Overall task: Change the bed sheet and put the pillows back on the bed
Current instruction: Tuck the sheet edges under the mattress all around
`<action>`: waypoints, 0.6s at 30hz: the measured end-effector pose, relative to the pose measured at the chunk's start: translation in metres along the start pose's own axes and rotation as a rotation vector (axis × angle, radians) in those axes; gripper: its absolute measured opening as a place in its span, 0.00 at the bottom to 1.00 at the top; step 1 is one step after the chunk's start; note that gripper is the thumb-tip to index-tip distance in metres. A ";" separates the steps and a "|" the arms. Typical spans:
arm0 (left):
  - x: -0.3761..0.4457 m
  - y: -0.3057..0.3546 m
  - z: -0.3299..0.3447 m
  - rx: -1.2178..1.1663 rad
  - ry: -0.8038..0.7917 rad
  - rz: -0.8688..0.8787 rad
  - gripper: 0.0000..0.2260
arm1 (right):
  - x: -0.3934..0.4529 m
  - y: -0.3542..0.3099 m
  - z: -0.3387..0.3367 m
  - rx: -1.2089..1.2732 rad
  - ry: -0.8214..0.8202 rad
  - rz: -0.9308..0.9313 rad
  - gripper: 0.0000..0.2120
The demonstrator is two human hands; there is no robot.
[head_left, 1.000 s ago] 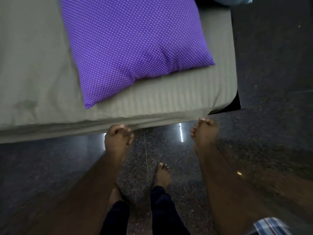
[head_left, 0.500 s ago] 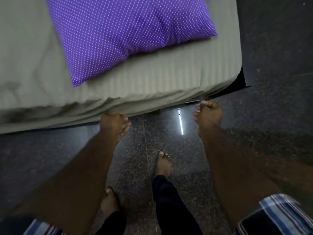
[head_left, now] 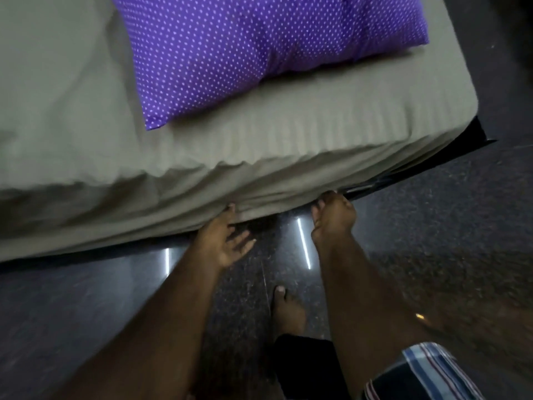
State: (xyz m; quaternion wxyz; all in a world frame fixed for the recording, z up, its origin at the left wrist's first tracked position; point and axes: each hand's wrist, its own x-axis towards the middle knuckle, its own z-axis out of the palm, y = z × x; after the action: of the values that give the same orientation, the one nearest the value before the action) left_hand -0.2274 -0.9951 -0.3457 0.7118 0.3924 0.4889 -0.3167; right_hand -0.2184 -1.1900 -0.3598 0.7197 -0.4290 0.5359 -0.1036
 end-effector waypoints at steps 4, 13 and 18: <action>0.033 -0.008 -0.012 -0.203 -0.140 0.040 0.08 | 0.023 0.020 0.019 0.103 0.055 -0.064 0.09; 0.061 -0.036 -0.050 0.037 -0.290 0.117 0.13 | 0.019 0.065 0.029 0.188 0.054 -0.218 0.06; 0.035 -0.035 -0.055 0.193 -0.124 0.082 0.18 | -0.011 0.075 0.019 -0.021 0.135 -0.244 0.04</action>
State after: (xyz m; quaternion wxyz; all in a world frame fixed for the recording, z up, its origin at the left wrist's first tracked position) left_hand -0.2703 -0.9669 -0.3991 0.7118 0.4585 0.3949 -0.3566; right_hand -0.2296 -1.1278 -0.4061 0.6596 -0.4907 0.5280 -0.2130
